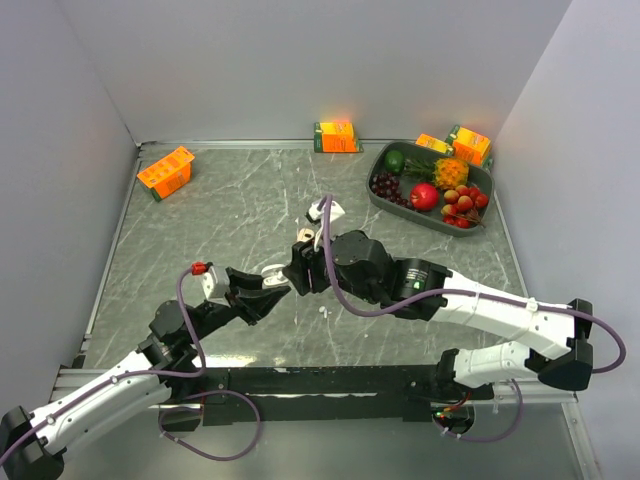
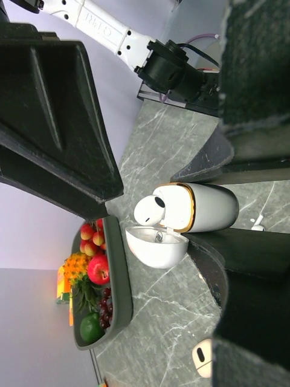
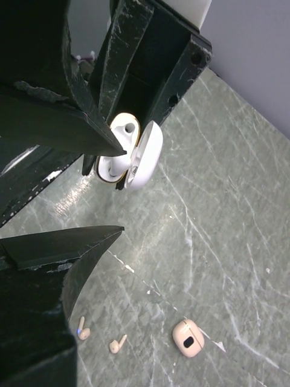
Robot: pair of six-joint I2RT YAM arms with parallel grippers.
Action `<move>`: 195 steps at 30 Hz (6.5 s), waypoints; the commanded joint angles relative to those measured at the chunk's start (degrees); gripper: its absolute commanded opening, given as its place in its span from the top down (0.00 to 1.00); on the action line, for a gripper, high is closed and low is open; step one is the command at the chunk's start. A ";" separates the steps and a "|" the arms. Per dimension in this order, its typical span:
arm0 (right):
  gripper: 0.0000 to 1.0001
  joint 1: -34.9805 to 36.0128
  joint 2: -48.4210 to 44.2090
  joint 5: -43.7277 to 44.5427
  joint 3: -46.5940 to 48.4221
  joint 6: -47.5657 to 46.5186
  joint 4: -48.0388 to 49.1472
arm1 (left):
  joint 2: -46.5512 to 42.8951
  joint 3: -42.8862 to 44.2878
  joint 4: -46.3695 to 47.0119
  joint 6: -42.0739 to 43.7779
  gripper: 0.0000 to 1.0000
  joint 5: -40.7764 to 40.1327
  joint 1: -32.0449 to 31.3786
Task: Insert the wireless bluetooth earbuds into the charging case
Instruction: Pick up the earbud from the charging case, then place the earbud in the charging case.
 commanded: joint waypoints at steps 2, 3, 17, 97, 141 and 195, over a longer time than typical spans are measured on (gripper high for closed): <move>0.42 1.54 1.47 0.03 5.10 -0.39 -0.96 | -0.76 2.33 2.51 -0.10 0.99 0.47 -0.28; 0.42 1.63 2.00 -0.05 5.37 -0.48 -1.40 | -0.67 2.33 2.42 -0.10 0.99 0.30 -0.28; 0.44 2.60 4.90 -1.20 7.74 0.66 -4.13 | -1.55 2.07 2.33 0.07 0.99 0.03 -0.28; 0.95 2.69 6.75 -0.05 12.66 -0.13 -6.24 | -1.90 1.54 3.39 -0.10 0.99 1.70 -0.46; 1.00 2.77 -0.37 3.02 12.49 -1.98 -4.40 | -1.73 1.63 3.74 -0.89 0.99 0.91 -0.46; 1.00 3.48 2.79 -12.45 10.73 -4.97 -2.81 | -2.16 2.24 4.35 6.40 0.99 8.82 -0.37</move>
